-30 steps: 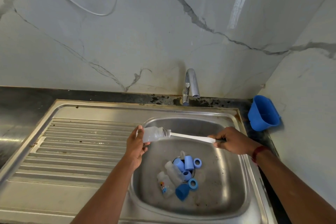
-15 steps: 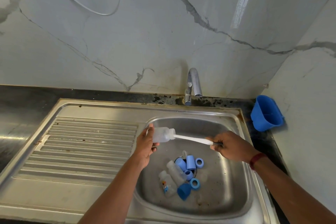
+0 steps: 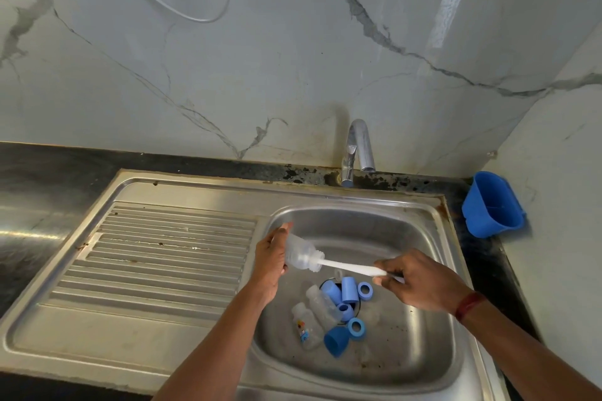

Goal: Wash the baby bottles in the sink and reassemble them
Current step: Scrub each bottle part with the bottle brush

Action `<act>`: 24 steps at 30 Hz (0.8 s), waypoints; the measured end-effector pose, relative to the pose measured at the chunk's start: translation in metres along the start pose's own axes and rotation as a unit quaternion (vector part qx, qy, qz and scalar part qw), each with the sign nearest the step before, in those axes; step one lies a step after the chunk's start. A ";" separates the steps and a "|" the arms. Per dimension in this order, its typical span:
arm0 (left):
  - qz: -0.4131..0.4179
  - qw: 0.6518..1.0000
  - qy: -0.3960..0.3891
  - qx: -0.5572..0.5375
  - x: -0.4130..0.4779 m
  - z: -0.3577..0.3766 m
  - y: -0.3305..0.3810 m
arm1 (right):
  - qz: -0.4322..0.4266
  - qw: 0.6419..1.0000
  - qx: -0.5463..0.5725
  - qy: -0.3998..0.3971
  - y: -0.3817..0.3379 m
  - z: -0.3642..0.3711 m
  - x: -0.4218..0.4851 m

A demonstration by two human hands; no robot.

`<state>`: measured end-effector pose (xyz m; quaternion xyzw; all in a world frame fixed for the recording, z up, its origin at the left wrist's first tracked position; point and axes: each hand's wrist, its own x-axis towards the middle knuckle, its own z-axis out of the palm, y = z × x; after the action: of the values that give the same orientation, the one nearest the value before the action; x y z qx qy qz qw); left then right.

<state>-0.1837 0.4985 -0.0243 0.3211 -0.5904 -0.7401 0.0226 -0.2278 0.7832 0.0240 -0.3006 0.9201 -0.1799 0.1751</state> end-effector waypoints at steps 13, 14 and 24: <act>0.092 0.995 0.047 -0.009 -0.002 0.001 0.030 | 0.087 0.979 0.143 0.118 -0.014 0.021 0.009; 0.103 0.994 0.048 0.001 -0.002 0.001 0.032 | 0.088 0.980 0.136 0.117 -0.015 0.022 0.012; 0.191 0.977 -0.004 0.090 0.003 -0.019 0.035 | 0.005 0.996 0.080 0.025 -0.011 0.022 0.017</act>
<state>-0.1890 0.4704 0.0034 0.2000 -0.7048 -0.6676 0.1324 -0.2255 0.7594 0.0063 -0.2767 0.9082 -0.2595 0.1767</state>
